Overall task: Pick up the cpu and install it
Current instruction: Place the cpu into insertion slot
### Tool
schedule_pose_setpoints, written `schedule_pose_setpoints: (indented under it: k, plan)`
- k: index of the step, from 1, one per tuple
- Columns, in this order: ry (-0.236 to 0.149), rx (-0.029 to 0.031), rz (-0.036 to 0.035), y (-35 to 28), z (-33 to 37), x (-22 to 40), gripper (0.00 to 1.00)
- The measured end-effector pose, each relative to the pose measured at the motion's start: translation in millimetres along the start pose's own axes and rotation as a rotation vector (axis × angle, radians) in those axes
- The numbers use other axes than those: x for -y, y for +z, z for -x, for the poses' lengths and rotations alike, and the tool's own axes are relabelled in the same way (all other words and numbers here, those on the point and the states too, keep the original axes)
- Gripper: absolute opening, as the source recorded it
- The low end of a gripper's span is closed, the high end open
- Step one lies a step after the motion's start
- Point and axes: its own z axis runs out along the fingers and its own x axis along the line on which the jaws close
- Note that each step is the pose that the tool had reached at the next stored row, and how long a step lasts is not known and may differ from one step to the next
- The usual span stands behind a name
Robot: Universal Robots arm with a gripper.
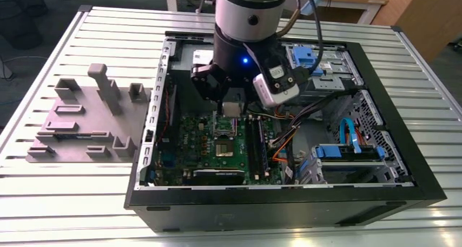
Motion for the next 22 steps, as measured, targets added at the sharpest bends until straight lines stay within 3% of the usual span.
schedule_pose_setpoints:
  k: [4, 16, 22]
  plan:
    - [0.0, 0.0001, 0.0001, 6.8, 0.1, 3.3, 0.47]
    - [0.001, 0.0, 0.0, 28.6, 0.5, 4.2, 0.47]
    - [0.001, 0.0001, -0.0024, 37.4, 0.5, 11.6, 0.47]
